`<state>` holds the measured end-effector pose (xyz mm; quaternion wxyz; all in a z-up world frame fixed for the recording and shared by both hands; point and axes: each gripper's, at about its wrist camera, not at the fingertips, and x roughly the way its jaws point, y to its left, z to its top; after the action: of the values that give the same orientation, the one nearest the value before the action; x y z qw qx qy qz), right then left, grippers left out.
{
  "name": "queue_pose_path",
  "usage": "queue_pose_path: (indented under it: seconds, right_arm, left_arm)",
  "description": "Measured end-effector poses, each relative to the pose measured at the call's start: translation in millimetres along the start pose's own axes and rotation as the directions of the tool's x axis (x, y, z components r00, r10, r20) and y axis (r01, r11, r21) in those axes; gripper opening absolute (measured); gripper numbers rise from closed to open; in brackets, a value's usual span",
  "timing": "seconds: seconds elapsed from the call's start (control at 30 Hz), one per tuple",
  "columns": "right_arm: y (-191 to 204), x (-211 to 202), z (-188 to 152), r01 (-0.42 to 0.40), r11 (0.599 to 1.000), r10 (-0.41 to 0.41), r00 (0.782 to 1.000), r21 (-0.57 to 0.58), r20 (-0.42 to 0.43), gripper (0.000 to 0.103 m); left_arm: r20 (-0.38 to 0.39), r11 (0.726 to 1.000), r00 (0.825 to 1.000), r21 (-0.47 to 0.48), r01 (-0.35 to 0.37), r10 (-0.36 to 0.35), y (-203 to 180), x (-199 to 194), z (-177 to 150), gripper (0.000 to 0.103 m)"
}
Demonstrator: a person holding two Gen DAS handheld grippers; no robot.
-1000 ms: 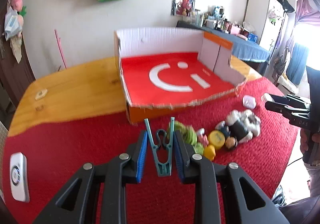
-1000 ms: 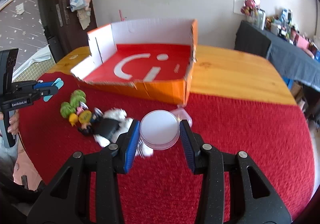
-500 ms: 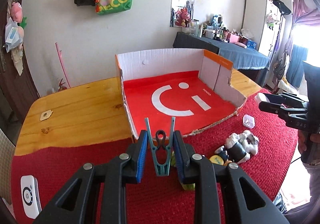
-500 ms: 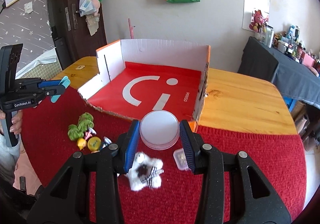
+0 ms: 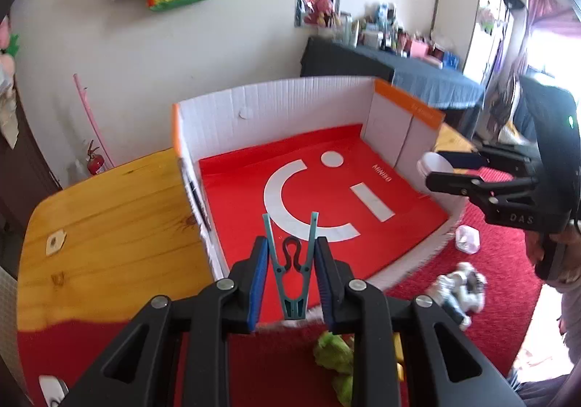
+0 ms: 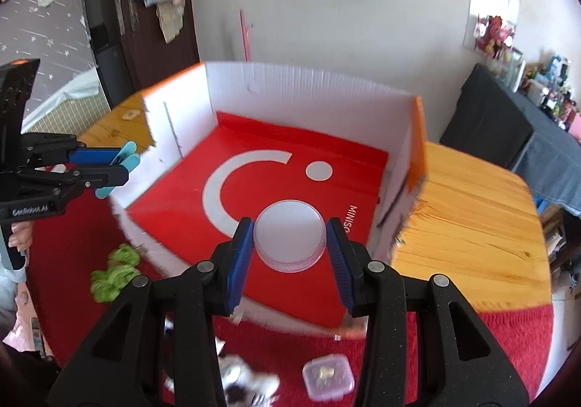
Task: Organize objects
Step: 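Lift and carry the clothespin and tin with both grippers into the cardboard box, then lower and open the left gripper releasing the clothespin while the right gripper releases the tin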
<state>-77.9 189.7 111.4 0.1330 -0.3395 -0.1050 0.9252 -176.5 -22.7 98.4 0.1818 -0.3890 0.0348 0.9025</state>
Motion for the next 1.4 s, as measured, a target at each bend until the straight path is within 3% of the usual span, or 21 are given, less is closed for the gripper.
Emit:
queue_pose_path:
  seconds: [0.27,0.53,0.87,1.4]
  right_arm:
    - [-9.2,52.0,12.5,-0.011,1.0,0.008,0.988,-0.022,-0.157,0.039]
    - [-13.2,74.2,5.1,-0.006,0.998,-0.009,0.968,-0.058,-0.249,0.039]
    - [-10.3,79.6,-3.9,0.014,0.993,-0.047,0.961,-0.12,-0.272,0.039]
    - [-15.5,72.5,-15.6,0.022,0.992,-0.056,0.958,-0.123,-0.28,0.04]
  left_arm:
    - [-0.117,0.998,0.993,0.057,-0.008,0.014,2.6,49.9,11.2,0.027]
    - [-0.198,0.996,0.98,0.092,-0.012,0.03,5.8,78.0,6.4,0.027]
    - [-0.215,0.991,0.975,0.133,-0.035,0.063,5.2,80.7,2.8,0.027]
    - [-0.224,0.989,0.972,0.141,-0.035,0.067,3.5,81.9,3.8,0.027]
